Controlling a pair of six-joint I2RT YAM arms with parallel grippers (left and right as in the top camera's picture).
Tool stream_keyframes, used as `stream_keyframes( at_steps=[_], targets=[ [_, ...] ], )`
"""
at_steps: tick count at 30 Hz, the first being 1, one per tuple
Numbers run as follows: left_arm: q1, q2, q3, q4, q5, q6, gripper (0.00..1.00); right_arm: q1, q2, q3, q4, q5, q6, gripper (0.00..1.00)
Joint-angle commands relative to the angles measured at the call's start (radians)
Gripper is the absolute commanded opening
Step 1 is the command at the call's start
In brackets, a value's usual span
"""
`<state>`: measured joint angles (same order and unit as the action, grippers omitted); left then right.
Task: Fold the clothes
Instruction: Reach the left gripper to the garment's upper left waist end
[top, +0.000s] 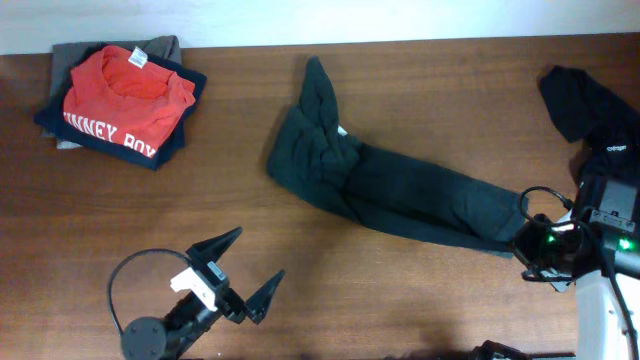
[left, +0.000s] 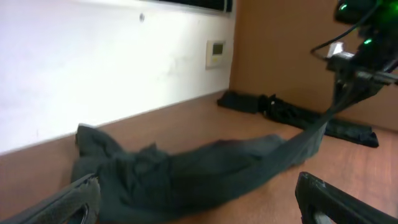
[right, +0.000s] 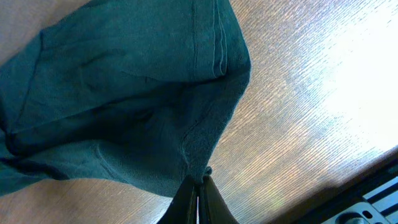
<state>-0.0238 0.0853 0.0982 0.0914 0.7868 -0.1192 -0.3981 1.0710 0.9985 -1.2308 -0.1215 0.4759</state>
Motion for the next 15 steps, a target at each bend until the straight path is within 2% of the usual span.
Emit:
stream_keyframes(
  at_steps=[1,5,9,13,15],
  targets=[
    [0.005,0.024,0.077,0.003,0.035,-0.019,0.99,0.004,0.008,0.021,-0.004,0.001,0.011,0.04],
    [0.005,0.137,0.259,-0.167,0.002,0.028,0.99,0.004,0.008,0.021,-0.002,-0.002,0.012,0.04],
    [0.005,0.399,0.566,-0.502,-0.028,0.207,1.0,0.004,0.008,0.021,0.005,-0.003,0.012,0.04],
    [-0.002,0.68,0.889,-0.839,-0.081,0.31,0.99,0.004,0.008,0.021,0.006,-0.009,0.011,0.04],
    [-0.023,0.814,1.036,-0.966,-0.057,0.344,0.99,0.004,0.008,0.021,0.006,-0.009,0.01,0.04]
  ],
)
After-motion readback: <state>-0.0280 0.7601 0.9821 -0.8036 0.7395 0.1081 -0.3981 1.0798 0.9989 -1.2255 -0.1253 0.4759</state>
